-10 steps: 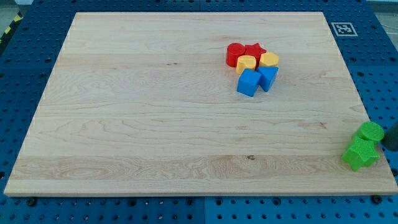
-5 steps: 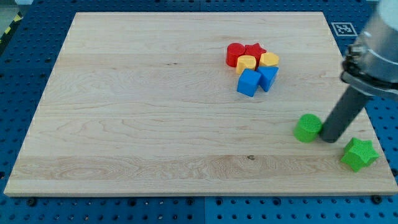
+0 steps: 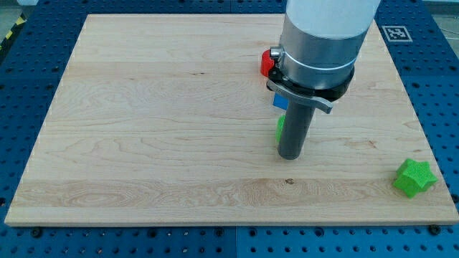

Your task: Move the green circle to the left of the yellow heart

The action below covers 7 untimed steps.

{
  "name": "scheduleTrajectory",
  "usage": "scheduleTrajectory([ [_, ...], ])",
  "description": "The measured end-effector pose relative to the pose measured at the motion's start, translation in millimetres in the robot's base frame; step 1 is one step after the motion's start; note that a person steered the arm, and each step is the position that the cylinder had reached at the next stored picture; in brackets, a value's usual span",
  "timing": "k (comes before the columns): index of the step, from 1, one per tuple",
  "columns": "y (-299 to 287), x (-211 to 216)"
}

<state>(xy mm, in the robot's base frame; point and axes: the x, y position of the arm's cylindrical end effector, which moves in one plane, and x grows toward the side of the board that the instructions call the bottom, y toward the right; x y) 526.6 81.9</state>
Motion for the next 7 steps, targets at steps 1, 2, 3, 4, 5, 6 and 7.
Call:
scheduleTrajectory([
  [1,0.4,-0.5],
  [2,6.2,-1.2],
  [3,6.8,-2.1],
  [4,29.8,-4.0],
  [5,12.2,-15.7],
  [6,-0.1,-37.5],
  [7,-8.9,-42.3],
])
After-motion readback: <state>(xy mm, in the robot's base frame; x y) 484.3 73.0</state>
